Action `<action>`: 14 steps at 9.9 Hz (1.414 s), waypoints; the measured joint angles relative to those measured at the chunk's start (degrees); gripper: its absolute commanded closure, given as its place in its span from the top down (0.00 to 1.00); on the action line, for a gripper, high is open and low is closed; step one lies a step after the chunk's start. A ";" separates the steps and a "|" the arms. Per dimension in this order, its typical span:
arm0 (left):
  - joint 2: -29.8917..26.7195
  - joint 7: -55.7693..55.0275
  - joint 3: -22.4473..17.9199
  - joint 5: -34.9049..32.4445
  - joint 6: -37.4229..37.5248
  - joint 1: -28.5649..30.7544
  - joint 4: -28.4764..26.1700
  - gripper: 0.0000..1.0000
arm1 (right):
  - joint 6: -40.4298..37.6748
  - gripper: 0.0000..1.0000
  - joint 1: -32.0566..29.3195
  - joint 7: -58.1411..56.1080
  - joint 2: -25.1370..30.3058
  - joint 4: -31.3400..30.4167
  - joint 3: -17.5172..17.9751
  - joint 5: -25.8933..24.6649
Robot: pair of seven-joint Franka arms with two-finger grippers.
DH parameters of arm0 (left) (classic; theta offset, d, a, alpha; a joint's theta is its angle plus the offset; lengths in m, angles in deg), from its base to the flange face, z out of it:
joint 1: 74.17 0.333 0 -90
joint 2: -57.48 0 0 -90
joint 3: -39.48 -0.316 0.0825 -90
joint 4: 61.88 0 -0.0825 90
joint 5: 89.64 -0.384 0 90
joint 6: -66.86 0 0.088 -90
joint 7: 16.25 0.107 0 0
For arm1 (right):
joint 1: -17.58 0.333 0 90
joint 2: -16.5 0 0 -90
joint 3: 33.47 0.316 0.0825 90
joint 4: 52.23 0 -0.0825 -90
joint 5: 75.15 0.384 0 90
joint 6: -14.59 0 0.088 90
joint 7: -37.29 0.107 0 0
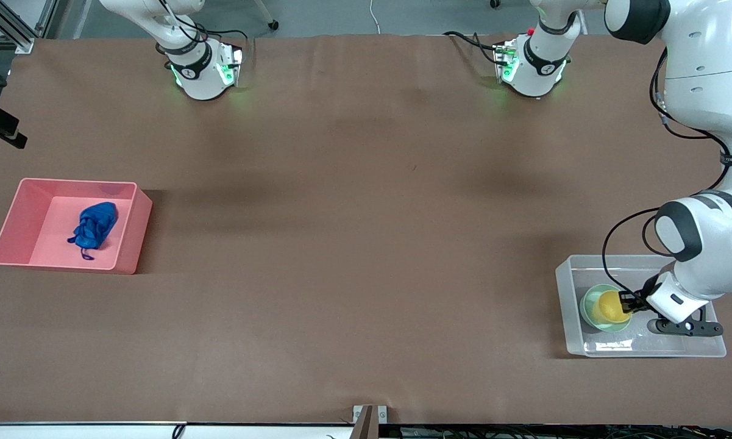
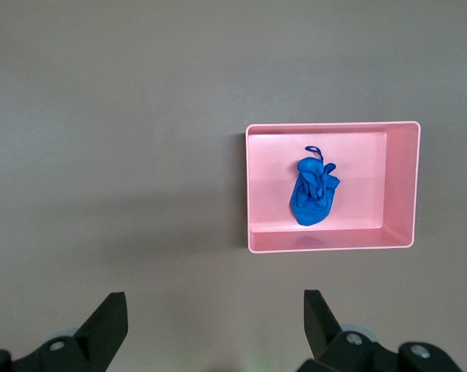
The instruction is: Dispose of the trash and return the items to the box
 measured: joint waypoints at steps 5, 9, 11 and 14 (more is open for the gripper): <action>-12.34 -2.22 0.08 -1.02 4.78 -0.06 -1.98 1.00 | 0.00 1.00 -0.14 0.00 -0.01 -0.03 -0.45 0.06; -29.45 -7.91 2.99 -7.93 24.76 -0.40 -5.66 1.00 | 0.07 1.00 -0.07 1.00 -0.01 -0.06 -0.39 0.13; -34.87 -7.97 3.32 -8.37 31.15 -0.54 -5.24 1.00 | 0.07 1.00 -0.09 1.05 -0.01 -0.06 -0.43 0.13; -36.64 -9.23 3.30 -8.39 41.51 -0.80 2.20 1.00 | 0.06 1.00 -0.10 1.10 -0.02 -0.06 -0.46 0.13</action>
